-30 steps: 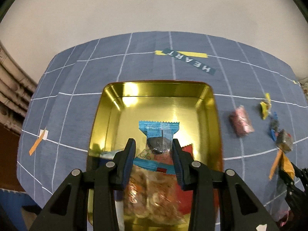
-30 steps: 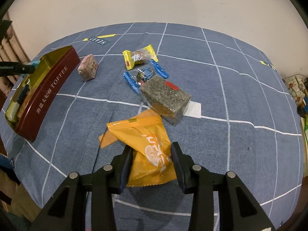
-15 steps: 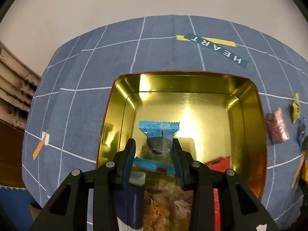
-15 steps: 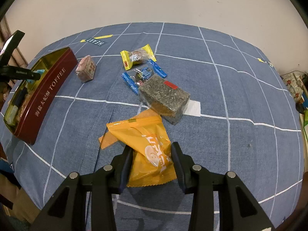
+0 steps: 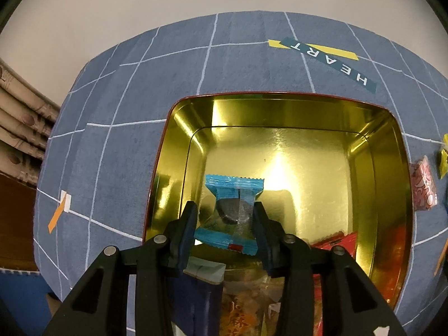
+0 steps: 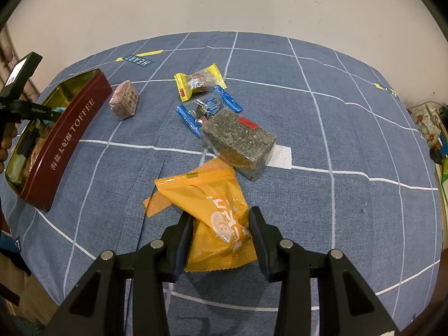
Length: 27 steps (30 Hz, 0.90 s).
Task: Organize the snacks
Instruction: 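Carry the blue candy into the gold tin and open the left tool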
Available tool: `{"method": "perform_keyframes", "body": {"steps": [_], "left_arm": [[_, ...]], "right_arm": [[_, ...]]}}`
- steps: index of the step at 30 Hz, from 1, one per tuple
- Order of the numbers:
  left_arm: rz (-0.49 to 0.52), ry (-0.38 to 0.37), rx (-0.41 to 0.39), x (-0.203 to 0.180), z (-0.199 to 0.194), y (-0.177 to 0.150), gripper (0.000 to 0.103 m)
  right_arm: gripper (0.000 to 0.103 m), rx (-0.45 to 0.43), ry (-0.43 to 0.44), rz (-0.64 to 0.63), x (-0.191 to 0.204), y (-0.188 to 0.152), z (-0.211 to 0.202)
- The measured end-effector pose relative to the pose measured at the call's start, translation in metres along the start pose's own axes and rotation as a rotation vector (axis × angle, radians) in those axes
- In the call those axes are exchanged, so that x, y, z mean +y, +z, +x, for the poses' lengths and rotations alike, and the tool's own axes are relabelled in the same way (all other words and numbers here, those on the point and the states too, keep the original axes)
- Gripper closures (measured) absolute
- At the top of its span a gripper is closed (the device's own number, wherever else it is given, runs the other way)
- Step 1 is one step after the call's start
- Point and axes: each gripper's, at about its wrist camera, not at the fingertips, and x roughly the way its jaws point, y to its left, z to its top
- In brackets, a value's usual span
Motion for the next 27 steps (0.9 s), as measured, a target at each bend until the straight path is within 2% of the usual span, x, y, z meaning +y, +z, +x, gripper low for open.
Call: {"method": "perform_keyframes", "body": {"steps": [5, 8, 13, 18, 27], "left_arm": [[0.005, 0.001, 0.000, -0.001, -0.002, -0.003, 0.063], [0.013, 0.001, -0.009, -0.002, -0.007, -0.005, 0.057], [0.015, -0.030, -0.024, 0.000, -0.017, -0.009, 0.051], [0.021, -0.061, -0.078, 0.002, -0.039, -0.015, 0.046], [-0.032, -0.098, -0.151, 0.013, -0.075, -0.038, 0.037]], "right_arm": [[0.062, 0.005, -0.007, 0.000, 0.001, 0.001, 0.001], [0.062, 0.006, -0.011, 0.005, 0.001, 0.001, 0.001], [0.062, 0.010, -0.019, 0.009, 0.002, 0.001, 0.000], [0.062, 0.011, -0.027, 0.015, 0.003, 0.001, 0.000], [0.063, 0.013, -0.035, 0.017, 0.004, 0.002, 0.000]]}}
